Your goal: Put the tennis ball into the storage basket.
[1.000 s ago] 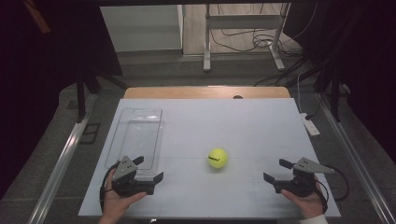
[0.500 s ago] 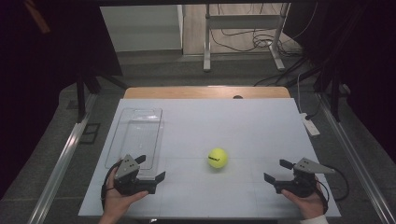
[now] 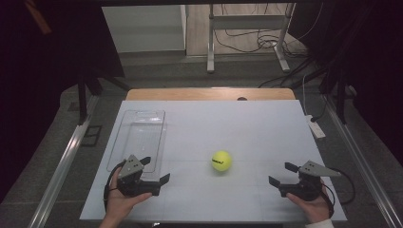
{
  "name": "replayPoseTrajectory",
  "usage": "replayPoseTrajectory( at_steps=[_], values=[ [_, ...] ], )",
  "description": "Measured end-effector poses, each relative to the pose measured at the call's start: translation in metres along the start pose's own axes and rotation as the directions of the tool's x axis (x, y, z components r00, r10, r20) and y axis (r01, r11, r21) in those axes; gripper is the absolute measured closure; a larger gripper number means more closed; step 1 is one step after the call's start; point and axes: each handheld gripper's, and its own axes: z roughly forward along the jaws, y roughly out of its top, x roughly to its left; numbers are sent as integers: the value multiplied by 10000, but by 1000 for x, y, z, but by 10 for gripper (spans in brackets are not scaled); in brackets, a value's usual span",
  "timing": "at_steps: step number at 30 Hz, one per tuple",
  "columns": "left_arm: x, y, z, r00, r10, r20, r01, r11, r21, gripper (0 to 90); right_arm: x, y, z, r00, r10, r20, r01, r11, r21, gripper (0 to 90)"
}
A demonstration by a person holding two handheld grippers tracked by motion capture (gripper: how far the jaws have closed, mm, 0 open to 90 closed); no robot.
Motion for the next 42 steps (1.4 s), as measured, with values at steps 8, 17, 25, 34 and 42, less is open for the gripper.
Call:
replayPoseTrajectory(
  at_steps=[8, 17, 25, 34, 42],
  values=[
    [-2, 16, 5, 9997, 67, 238, -73, 9997, 222, 61, 0, 0, 1, 10000, 26, 34, -26, 10000, 25, 99],
    [-3, 28, 9, 9990, 104, 439, -131, 9981, 602, 61, -1, 0, 1, 10000, 35, -5, -35, 10000, -1, 99],
    [-3, 36, 11, 9982, 193, 571, -239, 9965, 800, 62, 0, 0, 1, 10000, 16, -13, -16, 10000, 20, 99],
    [-8, 47, 14, 9954, 528, 796, -599, 9941, 906, 63, -1, 0, 2, 10000, 8, 0, -8, 10000, 27, 99],
    [-12, 53, 20, 9933, 715, 910, -815, 9905, 1112, 64, -1, 0, 2, 10000, -29, 2, 29, 10000, 54, 99]
  ],
)
